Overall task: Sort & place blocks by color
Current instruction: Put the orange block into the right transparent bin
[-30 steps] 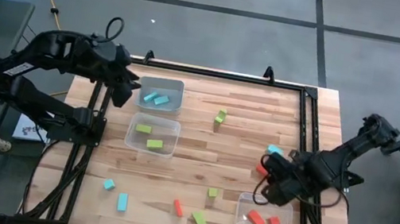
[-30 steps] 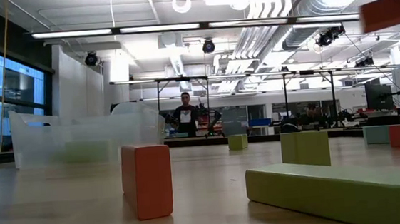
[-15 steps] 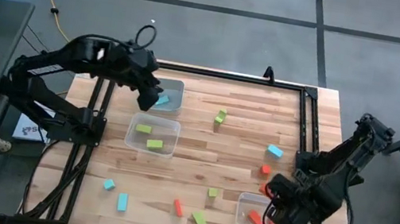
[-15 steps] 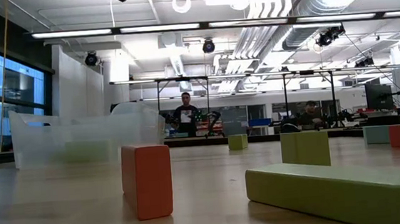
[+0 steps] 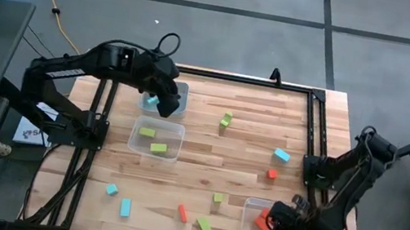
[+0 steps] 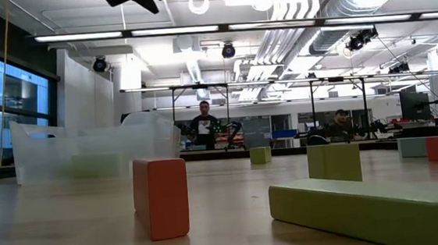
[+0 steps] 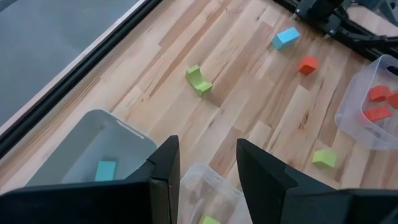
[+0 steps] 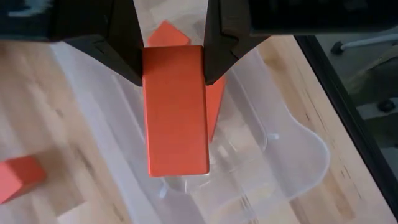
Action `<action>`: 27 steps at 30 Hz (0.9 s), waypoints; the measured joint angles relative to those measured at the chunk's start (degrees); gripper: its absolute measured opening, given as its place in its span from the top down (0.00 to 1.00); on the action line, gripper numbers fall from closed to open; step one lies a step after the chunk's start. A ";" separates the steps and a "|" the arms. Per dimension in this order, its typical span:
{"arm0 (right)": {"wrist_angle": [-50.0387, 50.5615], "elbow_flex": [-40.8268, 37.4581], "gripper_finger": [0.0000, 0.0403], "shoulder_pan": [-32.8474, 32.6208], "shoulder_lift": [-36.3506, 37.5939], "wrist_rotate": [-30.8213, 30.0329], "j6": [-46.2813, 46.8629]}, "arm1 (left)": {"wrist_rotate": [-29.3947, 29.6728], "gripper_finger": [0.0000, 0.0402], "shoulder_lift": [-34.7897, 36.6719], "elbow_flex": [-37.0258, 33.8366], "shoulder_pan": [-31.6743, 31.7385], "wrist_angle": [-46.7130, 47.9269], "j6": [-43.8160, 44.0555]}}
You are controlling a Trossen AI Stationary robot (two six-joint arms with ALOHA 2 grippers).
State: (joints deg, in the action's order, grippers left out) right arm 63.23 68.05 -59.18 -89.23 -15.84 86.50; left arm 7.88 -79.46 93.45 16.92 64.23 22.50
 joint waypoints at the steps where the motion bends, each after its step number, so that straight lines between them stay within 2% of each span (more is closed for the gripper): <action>1: -0.37 0.00 0.73 -0.43 -0.59 -0.21 1.20 | 0.01 0.72 -0.32 0.00 -0.07 0.00 0.00; 15: -4.89 -0.02 0.73 -1.42 -9.20 -0.37 9.25 | -0.35 0.72 -1.03 0.00 -0.17 -1.42 -0.01; 21: -5.96 -0.02 0.73 -1.40 -9.88 -0.34 11.08 | -0.33 0.72 -1.03 0.00 -0.17 -1.40 -0.11; 27: -6.01 -0.02 0.73 -0.93 -10.59 2.20 11.12 | -0.32 0.73 -1.03 0.00 -0.17 -1.38 -0.13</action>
State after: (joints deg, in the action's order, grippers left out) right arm 57.22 68.03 -60.11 -99.81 -13.64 97.62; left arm 7.56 -80.49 93.45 16.75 62.85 22.37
